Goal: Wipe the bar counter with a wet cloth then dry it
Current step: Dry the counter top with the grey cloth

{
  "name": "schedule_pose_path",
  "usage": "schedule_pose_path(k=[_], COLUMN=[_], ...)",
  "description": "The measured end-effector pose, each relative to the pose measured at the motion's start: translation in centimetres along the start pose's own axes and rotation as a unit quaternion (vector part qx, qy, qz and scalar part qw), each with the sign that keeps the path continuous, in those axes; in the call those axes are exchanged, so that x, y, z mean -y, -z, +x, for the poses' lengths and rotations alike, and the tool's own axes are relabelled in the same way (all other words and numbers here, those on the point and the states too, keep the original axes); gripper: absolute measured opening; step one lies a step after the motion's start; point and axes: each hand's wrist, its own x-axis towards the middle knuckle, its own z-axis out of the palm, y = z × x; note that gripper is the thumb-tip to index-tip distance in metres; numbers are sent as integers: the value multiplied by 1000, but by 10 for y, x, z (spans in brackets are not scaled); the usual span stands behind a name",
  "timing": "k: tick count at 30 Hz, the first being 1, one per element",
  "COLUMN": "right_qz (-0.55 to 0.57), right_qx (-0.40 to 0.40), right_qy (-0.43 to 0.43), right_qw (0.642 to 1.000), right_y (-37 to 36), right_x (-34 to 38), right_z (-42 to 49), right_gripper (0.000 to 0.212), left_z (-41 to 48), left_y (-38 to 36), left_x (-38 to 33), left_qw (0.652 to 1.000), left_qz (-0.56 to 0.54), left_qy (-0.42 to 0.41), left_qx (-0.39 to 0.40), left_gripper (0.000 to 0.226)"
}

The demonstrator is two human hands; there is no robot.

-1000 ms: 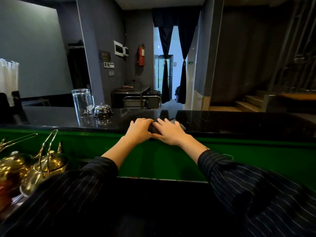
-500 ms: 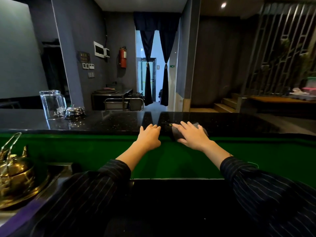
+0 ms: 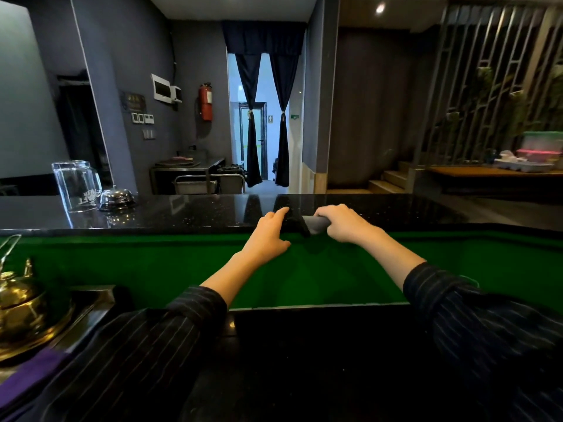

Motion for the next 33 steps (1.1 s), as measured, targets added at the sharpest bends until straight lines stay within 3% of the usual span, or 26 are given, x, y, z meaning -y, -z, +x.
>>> schedule_pose_path(k=[3,4,7,9,12,14,16,20,24,29,33], right_qz=[11,19,47,45,115,200,292,422,474,397,369], right_qx=[14,17,34,48,52,51,50,53,34,-69,-142], right_qy=[26,26,30,38,28,8,-16,-42,-35,-9,14], right_qw=[1000,999,998,997,992,978,955,904,879,915,919], right_y=[14,18,29,33,30,23,12,-11,-33,-63,-84], right_x=[9,11,17,19,22,26,33,63,111,179,232], right_z=[-6,-7,-10,-10,-7,-6,-4,6,26,53,71], right_gripper=[40,39,35,30,15,20,29,26,41,51,38], left_z=[-4,-6,-10,-13,-19,-26,-33,-48,-66,-83,-99], left_y=[-3,-4,2,13,29,38,48,72,100,144,180], left_x=[-14,-17,-23,-21,-12,-4,10,40,70,115,147], left_qw=[998,998,991,984,951,925,900,844,833,851,885], left_qz=[-29,-53,-103,-164,-304,-372,-418,-486,-465,-373,-288], left_qy=[-27,-28,-30,-3,41,73,118,209,269,319,317], left_qx=[48,32,-77,-76,-37,-32,-45,-81,-132,-187,-184], left_gripper=[102,94,33,17,21,17,15,15,17,24,29])
